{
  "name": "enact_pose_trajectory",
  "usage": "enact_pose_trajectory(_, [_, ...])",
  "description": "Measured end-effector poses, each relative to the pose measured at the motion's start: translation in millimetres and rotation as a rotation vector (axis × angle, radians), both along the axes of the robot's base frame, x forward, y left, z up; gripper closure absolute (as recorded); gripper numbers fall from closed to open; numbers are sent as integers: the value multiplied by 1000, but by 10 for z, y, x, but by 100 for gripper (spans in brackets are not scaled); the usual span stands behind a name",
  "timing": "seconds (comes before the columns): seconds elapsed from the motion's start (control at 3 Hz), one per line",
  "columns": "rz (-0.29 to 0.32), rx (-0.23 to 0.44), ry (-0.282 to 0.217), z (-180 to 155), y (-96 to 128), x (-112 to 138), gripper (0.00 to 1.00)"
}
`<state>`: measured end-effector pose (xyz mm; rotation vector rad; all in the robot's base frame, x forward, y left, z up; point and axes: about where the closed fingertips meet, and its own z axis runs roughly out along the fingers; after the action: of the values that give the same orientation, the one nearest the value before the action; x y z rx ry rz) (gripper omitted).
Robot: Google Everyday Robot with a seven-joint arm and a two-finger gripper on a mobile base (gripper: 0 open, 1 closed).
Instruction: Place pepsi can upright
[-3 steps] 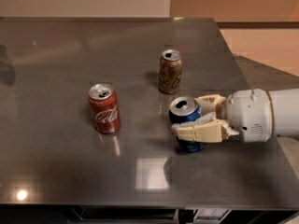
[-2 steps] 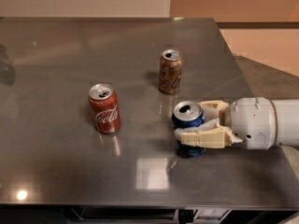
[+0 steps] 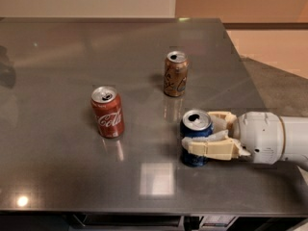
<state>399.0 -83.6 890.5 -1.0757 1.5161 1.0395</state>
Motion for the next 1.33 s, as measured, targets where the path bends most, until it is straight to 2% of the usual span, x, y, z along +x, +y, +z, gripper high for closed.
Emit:
enact_pose_trajectory(0.33, [5, 34, -18, -33, -21, 0, 60])
enact_pose_trajectory(1.0, [13, 30, -21, -14, 21, -8, 13])
enact_pose_trajectory(1.33, [16, 28, -23, -5, 41, -13, 0])
